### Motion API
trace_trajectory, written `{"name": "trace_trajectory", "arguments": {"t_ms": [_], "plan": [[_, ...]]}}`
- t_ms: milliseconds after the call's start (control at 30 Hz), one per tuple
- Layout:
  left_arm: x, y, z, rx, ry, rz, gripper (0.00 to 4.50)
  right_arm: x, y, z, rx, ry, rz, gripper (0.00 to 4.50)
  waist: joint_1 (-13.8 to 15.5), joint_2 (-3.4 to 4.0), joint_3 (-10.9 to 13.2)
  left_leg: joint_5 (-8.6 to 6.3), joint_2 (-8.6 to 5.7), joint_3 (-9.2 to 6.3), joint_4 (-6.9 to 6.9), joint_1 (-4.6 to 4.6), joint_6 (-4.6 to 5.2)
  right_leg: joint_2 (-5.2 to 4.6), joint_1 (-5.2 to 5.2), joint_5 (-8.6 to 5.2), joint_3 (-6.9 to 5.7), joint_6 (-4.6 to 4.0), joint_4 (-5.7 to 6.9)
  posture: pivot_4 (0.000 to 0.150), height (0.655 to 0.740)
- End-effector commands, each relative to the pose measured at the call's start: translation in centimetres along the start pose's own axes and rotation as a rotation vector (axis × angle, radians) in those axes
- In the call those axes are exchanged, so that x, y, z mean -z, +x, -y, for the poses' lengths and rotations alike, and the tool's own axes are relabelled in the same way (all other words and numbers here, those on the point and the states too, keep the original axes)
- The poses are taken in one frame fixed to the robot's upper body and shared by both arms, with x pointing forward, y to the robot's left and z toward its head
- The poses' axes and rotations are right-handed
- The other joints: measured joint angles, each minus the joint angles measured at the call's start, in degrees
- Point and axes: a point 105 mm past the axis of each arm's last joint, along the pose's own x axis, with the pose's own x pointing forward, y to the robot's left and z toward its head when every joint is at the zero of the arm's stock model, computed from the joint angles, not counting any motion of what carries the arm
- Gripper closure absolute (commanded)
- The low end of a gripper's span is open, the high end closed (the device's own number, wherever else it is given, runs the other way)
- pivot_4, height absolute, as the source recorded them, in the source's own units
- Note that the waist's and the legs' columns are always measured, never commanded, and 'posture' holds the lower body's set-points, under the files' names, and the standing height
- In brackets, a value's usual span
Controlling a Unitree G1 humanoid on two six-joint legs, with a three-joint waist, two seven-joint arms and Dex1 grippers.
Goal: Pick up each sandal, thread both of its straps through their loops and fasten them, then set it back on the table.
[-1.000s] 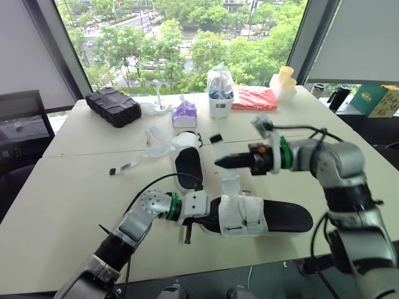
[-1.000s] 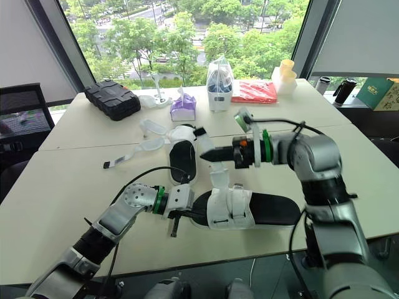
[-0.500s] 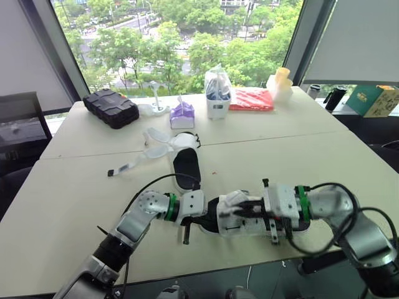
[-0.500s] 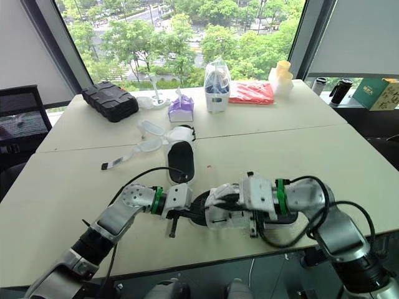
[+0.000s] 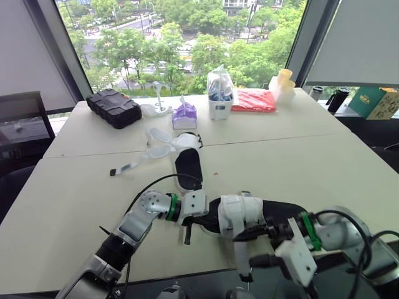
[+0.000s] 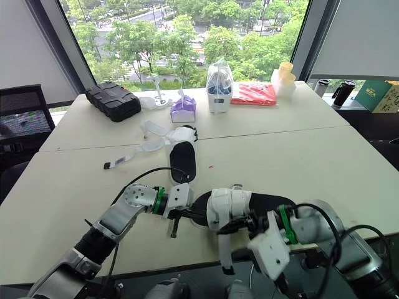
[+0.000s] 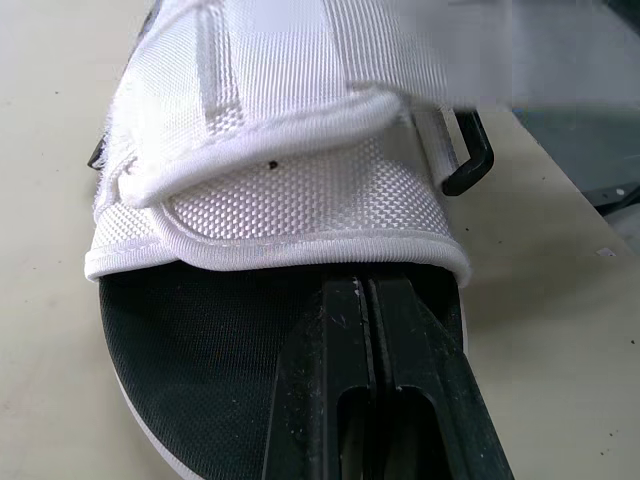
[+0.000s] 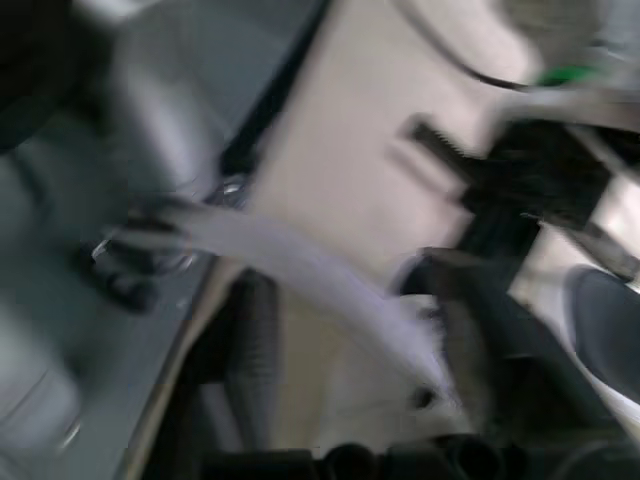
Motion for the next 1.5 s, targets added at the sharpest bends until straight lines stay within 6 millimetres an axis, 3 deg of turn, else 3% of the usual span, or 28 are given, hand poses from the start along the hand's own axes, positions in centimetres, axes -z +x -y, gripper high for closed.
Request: {"name": "trace_trajectory", "arguments": {"t_ms": [33,100,233,367,533,667,867,1133,1233,1467,1500], "plan": [[2.7,1.6,2.8,0.115,-0.082,-0.075,4.5,-0.7,-1.6,-0.7,-0.026,-0.046,-0.003,0.41,0.2,-0.02,0.0,0.0,-0.01,0.0,0.0,0.04,0.0,-0.01,0.05,-0.01,0.0,-0.01,0.0,0.15,0.74],[2.7,1.7,2.9,0.117,-0.081,-0.072,4.5,-0.5,-2.2,-1.0,-0.034,-0.034,-0.026,0.41,0.1,-0.02,0.0,-0.01,0.0,0.0,0.0,0.15,0.01,-0.03,0.19,-0.02,0.04,-0.02,-0.06,0.15,0.74],[2.6,2.1,3.0,0.12,-0.081,-0.062,4.5,1.0,-4.4,-0.9,0.016,0.215,-0.109,0.41,0.6,-0.04,0.0,-0.08,0.0,0.0,-0.02,0.47,0.07,-0.1,0.57,-0.09,0.07,0.01,-0.13,0.15,0.74],[2.6,2.4,3.2,0.127,-0.078,-0.055,4.5,0.7,-5.6,-1.6,-0.013,0.791,-0.065,0.41,1.5,-0.01,0.0,-0.11,0.02,-0.01,-0.04,0.46,0.13,-0.18,0.55,-0.1,0.1,0.0,-0.17,0.15,0.74],[2.6,2.5,3.3,0.132,-0.069,-0.054,4.5,0.3,-5.0,-2.5,-0.082,1.228,-0.023,0.41,1.4,0.0,0.0,-0.21,0.04,-0.01,-0.12,0.38,0.18,-0.25,0.58,-0.13,0.08,-0.03,-0.45,0.15,0.74],[2.5,2.5,3.0,0.125,-0.061,-0.059,4.5,1.0,-3.2,-1.5,-0.024,1.482,0.092,0.41,1.4,0.0,-0.1,-0.42,0.03,0.04,-0.13,0.24,0.34,-0.3,0.65,-0.12,0.06,-0.03,-0.91,0.15,0.74],[2.3,2.3,3.1,0.114,-0.061,-0.057,4.5,1.0,0.8,-1.2,0.003,1.676,0.176,0.41,1.9,-0.03,-0.2,-0.45,-0.15,0.04,0.0,-0.54,0.57,-0.42,-0.08,0.04,-0.06,0.18,-0.97,0.15,0.74],[2.2,2.3,3.7,0.11,-0.077,-0.055,4.5,0.0,2.9,-1.2,0.007,1.742,0.219,0.41,1.4,0.02,-0.4,-0.47,-0.21,0.04,-0.02,-0.48,0.57,-0.46,-0.05,0.04,-0.08,0.2,-0.93,0.15,0.74],[2.2,2.3,3.9,0.108,-0.083,-0.055,4.5,-0.2,3.3,-0.9,0.021,1.755,0.241,1.23,1.4,0.03,-0.4,-0.47,-0.2,0.03,-0.03,-0.47,0.58,-0.43,-0.05,0.04,-0.1,0.2,-0.92,0.15,0.74],[2.2,2.4,4.0,0.101,-0.087,-0.056,4.5,0.3,3.0,-0.2,0.076,1.773,0.258,4.46,1.4,0.03,-0.4,-0.47,-0.2,0.03,-0.01,-0.46,0.58,-0.39,-0.04,0.04,-0.11,0.21,-0.91,0.15,0.74],[2.2,2.4,4.0,0.101,-0.088,-0.055,4.5,0.4,2.8,0.1,0.086,1.772,0.262,4.46,1.4,0.03,-0.4,-0.47,-0.2,0.03,-0.01,-0.46,0.58,-0.39,-0.04,0.04,-0.11,0.21,-0.91,0.15,0.74]]}}
